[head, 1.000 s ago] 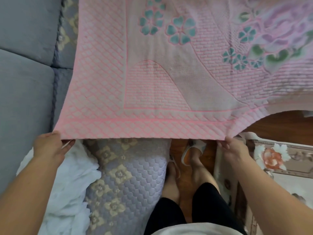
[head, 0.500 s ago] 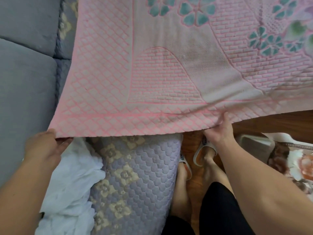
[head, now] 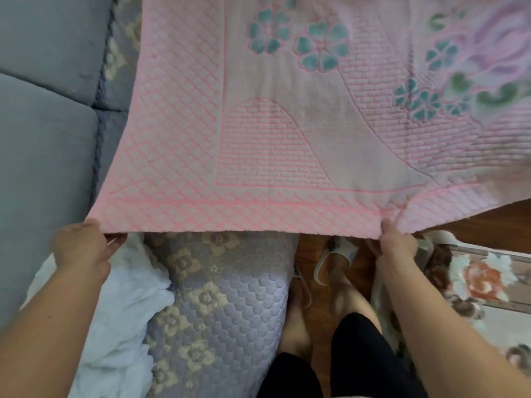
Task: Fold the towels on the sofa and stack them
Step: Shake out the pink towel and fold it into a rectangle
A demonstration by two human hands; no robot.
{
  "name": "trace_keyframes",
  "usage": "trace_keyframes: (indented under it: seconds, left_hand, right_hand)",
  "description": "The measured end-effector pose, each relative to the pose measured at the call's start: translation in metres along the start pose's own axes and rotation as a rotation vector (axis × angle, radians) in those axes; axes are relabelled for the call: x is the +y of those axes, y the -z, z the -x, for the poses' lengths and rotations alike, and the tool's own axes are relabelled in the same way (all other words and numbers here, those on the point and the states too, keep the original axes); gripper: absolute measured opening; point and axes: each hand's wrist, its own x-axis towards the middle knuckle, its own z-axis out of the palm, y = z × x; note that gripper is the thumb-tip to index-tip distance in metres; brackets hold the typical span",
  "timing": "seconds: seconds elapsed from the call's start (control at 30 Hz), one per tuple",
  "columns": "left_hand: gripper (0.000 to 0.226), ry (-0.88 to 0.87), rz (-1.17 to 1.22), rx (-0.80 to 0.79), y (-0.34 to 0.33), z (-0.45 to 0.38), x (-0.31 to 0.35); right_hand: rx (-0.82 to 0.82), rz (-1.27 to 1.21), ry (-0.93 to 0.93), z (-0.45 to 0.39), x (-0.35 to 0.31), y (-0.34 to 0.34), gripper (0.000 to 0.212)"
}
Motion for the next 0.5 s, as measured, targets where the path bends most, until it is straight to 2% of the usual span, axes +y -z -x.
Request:
trace_keyframes:
  seconds: [0.13,0.2,0.27,0.33,0.43,0.5]
  left_hand:
    - [0.034,0.082,0.036,-0.004,-0.001,0.000,0.001]
    - [0.031,0.055,-0.015,0.038,-0.001,-0.003,0.001]
    - [0.021,-0.142,-0.224,0.118,-0.011,0.017,0.012]
    - [0.021,-0.486,-0.357,0.121,-0.037,0.055,0.026]
    - [0.034,-0.850,-0.556,-0.297,-0.100,0.135,0.030]
    - [0.030,-0.949,-0.659,-0.462,-0.140,0.190,0.022]
  right_hand:
    - [-0.004,-0.094,-0.015,0.011,-0.020,0.020,0.015]
    - [-0.035,-0.120,-0.023,0.022,-0.034,0.018,0.010]
    - [-0.077,-0.100,-0.053,0.031,-0.045,0.010,0.013]
    - [-0.121,-0.051,-0.051,0.040,-0.054,0.005,0.020]
    - [-0.177,-0.083,-0.065,0.053,-0.065,0.004,0.013]
    - [-0.201,-0.153,-0.121,0.060,-0.068,0.006,0.013]
